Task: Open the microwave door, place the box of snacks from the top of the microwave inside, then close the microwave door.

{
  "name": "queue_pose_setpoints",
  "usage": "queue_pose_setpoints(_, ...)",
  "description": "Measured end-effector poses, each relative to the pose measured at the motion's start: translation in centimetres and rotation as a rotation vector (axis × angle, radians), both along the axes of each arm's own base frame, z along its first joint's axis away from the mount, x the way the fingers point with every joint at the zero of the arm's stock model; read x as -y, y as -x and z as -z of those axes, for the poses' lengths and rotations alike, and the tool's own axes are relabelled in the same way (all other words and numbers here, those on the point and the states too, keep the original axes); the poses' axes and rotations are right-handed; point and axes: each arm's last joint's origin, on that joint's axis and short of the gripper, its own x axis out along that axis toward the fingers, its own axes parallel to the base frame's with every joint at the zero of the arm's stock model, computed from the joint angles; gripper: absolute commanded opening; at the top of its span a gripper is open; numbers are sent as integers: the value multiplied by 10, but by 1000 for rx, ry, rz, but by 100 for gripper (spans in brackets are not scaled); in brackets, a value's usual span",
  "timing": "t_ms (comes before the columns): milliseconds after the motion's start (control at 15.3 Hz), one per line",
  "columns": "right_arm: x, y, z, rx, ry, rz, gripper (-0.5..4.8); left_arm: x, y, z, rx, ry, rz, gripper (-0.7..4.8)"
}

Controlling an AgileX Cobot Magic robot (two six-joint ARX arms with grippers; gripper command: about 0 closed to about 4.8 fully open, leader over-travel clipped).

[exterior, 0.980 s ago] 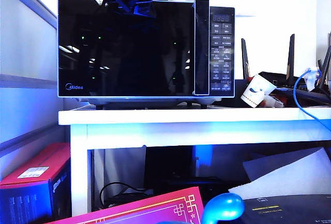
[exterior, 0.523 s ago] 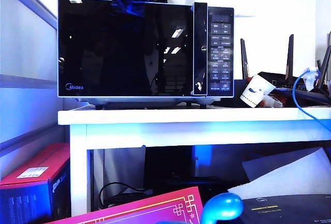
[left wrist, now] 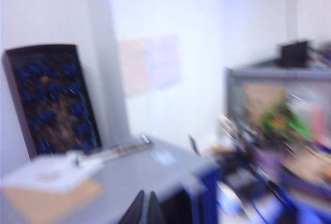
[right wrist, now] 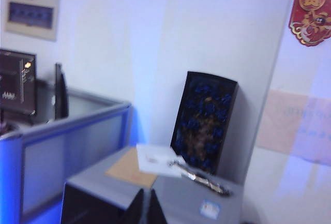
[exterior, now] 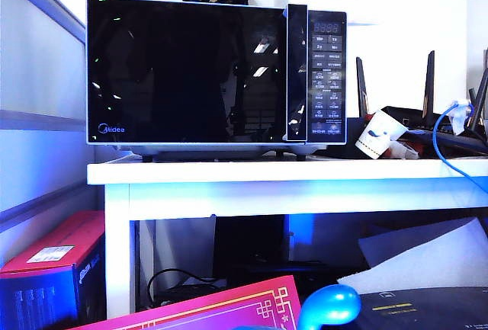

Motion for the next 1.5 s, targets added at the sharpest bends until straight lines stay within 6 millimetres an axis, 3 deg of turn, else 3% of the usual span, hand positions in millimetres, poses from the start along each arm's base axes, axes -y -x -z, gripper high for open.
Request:
queue_pose_setpoints(65, 3, 6, 2, -12, 12, 1, -5, -18, 32, 1, -10, -9, 5, -5)
queue_pose_setpoints(131, 8, 14, 9, -62, 45, 2, -5, -49, 85, 7, -14, -10, -11, -5)
queue_pose_setpoints(261, 11, 20, 18, -118, 79, -6, -5, -83, 143, 24, -13, -8, -19, -5)
queue_pose_setpoints(392, 12, 25, 44, -189, 133, -80, -5, -122, 209, 65, -58, -18, -61, -5)
queue_pose_setpoints(523, 5, 17, 79, -233, 163, -128, -5, -135, 232, 92, -71, -8, -59, -5)
queue_pose_setpoints(653, 0, 9, 130, -192, 134, -164, -5, -134, 229, 127, -144, -10, -55, -5)
queue_pose_setpoints(784, 1, 11, 177, -132, 49, -159, -5, -121, 208, 164, -236, -10, -50, -5)
queue_pose_setpoints(914, -1, 3, 223, -156, 4, -99, -5, -102, 175, 186, -269, -15, -21, -5)
queue_pose_setpoints(1045, -4, -5, 275, -235, 30, -68, -5, -67, 119, 225, -327, -11, 38, -5)
queue_pose_setpoints(1306, -8, -18, 333, -335, 14, 55, -5, -35, 63, 294, -317, 16, 65, -5)
queue_pose_setpoints(1502, -12, -29, 378, -417, 25, 135, -5, -25, 46, 343, -414, -10, 46, -5)
